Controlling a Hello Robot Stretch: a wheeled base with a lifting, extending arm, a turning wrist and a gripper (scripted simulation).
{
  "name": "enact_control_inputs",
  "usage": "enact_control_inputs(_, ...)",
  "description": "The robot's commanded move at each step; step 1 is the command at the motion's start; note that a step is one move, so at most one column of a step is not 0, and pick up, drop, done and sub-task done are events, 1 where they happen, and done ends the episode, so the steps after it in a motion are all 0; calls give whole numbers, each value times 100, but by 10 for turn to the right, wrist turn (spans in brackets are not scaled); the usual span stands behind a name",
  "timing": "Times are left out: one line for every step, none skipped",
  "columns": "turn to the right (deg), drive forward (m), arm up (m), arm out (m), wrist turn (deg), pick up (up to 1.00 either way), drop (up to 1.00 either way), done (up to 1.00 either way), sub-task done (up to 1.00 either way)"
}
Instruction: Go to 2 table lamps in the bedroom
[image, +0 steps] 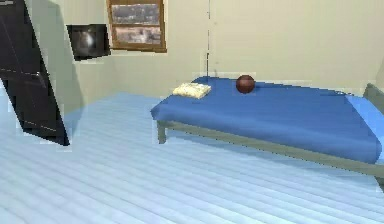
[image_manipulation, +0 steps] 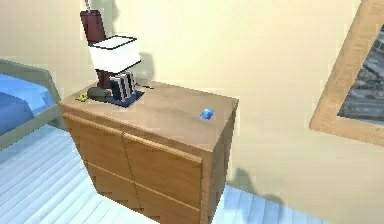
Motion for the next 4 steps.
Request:
enact_control_inputs(0, 5, 0, 0, 0, 0, 0, 0, 0)
enact_control_inputs(180, 0, 0, 0, 0, 0, 0, 0, 0)
enact_control_inputs(0, 25, 0, 0, 0, 0, 0, 0, 0)
enact_control_inputs(450, 0, 0, 0, 0, 0, 0, 0, 0)
